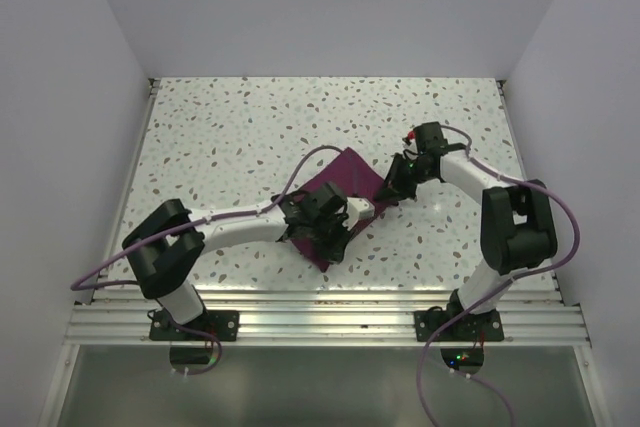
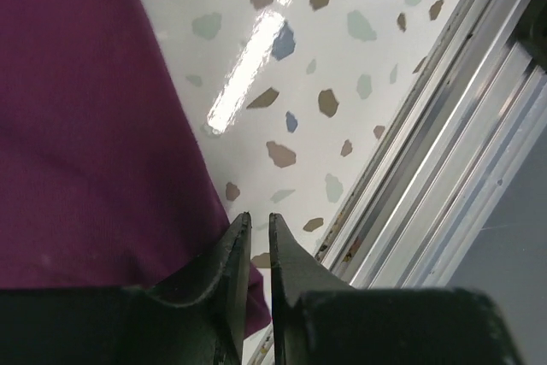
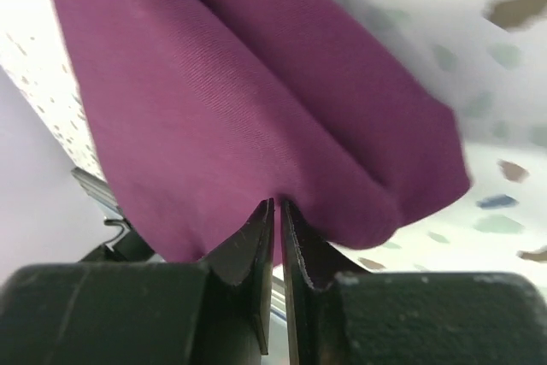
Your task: Prepare the surgical pack
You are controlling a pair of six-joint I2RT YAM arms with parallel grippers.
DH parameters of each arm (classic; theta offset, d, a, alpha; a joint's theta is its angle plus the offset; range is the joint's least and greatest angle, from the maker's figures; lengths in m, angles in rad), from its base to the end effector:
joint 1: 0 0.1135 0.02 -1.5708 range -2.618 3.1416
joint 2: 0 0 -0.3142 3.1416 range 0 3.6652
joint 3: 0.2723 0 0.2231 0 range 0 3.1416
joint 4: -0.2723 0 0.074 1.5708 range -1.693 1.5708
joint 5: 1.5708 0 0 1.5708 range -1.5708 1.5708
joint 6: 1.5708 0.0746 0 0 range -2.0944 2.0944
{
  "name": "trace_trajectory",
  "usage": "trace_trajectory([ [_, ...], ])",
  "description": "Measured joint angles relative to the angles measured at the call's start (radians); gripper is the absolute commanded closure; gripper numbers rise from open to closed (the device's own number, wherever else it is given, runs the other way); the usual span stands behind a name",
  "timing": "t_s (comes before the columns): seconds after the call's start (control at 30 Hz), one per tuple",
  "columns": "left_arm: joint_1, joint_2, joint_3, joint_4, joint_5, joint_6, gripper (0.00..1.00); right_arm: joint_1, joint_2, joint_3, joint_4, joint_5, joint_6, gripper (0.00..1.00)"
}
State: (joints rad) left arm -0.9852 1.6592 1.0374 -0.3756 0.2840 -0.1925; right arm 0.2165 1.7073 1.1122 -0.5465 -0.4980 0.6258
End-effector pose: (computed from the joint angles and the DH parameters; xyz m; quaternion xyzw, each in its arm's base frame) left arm 0.1685 -0.2919 0.2278 0.4035 0.8605 -0.2684 0.1574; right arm 0.3170 0.1062 0.2271 0.1411 0.9378 0.3041 0.0899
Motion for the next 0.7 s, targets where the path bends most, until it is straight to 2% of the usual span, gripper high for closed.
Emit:
trace_trajectory([
  [0.2, 0.061, -0.001, -0.09, 0.035, 0.026, -0.036, 0.83, -0.056, -0.046, -0.087, -0.027, -0.024, -0.068, 0.87],
  [0.27, 0.078, -0.001, -0.092, 0.03, 0.026, -0.036, 0.83, -0.06, -0.053, -0.087, -0.039, -0.021, -0.087, 0.83],
  [0.3, 0.085, -0.001, -0.091, 0.029, 0.026, -0.036, 0.82, -0.06, -0.06, -0.086, -0.046, -0.019, -0.097, 0.79],
  [0.33, 0.092, -0.001, -0.091, 0.027, 0.028, -0.036, 0.8, -0.06, -0.068, -0.084, -0.058, -0.016, -0.105, 0.63],
  [0.37, 0.1, -0.001, -0.088, 0.021, 0.03, -0.035, 0.74, -0.06, -0.076, -0.08, -0.069, -0.014, -0.109, 0.57],
  [0.43, 0.114, -0.003, -0.072, -0.001, 0.032, -0.032, 0.69, -0.06, -0.106, -0.06, -0.112, -0.006, -0.126, 0.47],
  [0.57, 0.128, -0.05, -0.024, -0.061, 0.03, -0.034, 0.63, -0.061, -0.175, -0.008, -0.195, 0.03, -0.151, 0.41],
  [0.7, 0.143, -0.14, 0.035, -0.105, 0.027, -0.053, 0.57, -0.061, -0.216, 0.037, -0.273, 0.082, -0.188, 0.39],
])
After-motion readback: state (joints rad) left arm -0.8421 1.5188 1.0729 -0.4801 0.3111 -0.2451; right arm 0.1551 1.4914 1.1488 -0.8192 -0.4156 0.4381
